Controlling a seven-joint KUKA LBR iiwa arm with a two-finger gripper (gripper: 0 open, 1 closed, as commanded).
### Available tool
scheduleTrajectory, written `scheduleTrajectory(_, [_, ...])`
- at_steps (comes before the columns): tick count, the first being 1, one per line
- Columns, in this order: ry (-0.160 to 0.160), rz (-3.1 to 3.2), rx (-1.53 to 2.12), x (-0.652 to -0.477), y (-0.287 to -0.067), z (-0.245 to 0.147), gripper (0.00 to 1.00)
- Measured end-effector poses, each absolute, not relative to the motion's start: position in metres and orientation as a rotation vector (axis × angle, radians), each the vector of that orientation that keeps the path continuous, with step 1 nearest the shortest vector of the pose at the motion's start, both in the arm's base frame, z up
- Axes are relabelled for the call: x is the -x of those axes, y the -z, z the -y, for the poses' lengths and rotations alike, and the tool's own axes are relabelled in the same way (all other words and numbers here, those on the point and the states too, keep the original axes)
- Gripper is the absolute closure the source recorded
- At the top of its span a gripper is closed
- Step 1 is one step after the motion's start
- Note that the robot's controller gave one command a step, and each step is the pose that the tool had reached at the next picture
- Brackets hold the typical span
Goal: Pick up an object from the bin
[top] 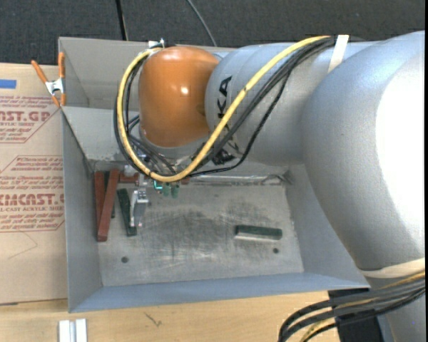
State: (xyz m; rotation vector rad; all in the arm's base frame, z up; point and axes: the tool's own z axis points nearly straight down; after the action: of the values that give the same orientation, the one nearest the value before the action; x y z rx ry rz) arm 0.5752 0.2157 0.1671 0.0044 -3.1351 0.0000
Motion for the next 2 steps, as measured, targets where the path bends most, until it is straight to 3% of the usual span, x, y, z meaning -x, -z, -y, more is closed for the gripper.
scheduleTrajectory(1, [0.002, 3.143, -0.001, -0.5775, -0.1721, -0.2142, 1.00])
scheduleTrajectory(2, [0.002, 3.143, 0.000, -0.5775, -0.1721, -0.2141, 0.00])
